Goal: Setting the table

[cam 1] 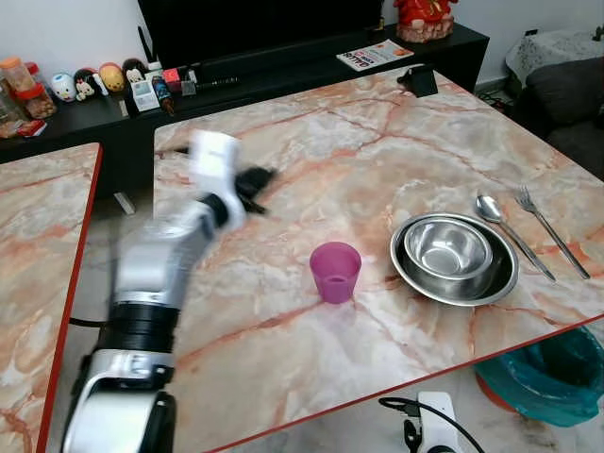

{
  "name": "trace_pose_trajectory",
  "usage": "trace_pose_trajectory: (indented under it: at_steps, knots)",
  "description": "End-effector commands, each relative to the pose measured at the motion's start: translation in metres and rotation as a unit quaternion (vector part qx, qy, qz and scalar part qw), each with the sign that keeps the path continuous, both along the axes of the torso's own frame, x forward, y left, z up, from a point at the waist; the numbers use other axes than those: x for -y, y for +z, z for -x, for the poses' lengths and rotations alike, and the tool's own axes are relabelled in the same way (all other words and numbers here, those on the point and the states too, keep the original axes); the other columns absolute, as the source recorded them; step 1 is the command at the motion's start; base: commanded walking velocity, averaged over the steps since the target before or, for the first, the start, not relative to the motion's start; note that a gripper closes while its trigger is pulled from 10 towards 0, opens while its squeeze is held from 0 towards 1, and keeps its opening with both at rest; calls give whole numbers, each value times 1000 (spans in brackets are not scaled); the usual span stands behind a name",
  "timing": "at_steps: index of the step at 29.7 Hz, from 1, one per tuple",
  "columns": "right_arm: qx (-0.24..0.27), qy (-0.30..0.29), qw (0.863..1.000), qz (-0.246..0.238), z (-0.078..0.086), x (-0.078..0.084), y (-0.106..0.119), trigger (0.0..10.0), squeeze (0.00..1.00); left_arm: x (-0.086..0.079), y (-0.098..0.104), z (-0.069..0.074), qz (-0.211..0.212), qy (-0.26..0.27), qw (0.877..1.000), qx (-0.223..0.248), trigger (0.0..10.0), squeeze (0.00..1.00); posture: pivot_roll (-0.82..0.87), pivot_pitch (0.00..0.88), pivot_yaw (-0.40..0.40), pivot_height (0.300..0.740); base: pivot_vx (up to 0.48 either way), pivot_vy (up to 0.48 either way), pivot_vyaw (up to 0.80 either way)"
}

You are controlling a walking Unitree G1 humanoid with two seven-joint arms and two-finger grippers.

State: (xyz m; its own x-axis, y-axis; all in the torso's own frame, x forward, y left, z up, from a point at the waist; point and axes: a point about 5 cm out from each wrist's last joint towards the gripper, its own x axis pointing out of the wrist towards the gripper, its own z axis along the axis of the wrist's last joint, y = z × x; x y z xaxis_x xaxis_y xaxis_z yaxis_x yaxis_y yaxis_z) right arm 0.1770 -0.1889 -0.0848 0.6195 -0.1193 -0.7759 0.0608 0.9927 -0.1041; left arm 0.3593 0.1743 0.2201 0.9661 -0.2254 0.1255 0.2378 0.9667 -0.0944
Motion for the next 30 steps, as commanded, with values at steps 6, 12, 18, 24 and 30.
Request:
trace_pose_trajectory:
  at_steps: [6,12,18,24,30]
  knots:
    - [6,4,1000,-9,-2,-5,1,10000,0,-46,-47,29,31,161,986,1,10000,0,44,54,83,740,0,0,0]
    - [11,8,1000,-9,-6,-4,3,10000,0,-64,-82,51,22,239,971,-8,10000,0,50,56,74,740,0,0,0]
    - [15,11,1000,-8,-8,-3,4,10000,0,-63,-93,57,39,260,965,-10,10000,0,55,54,65,740,0,239,0]
    - [17,21,1000,-2,-10,-3,5,10000,0,-56,-95,56,39,258,965,-1,10000,0,56,51,63,740,0,480,0]
    - [19,22,1000,-1,-10,-4,5,10000,0,-49,-92,53,43,247,968,6,10000,0,56,48,67,740,0,480,520]
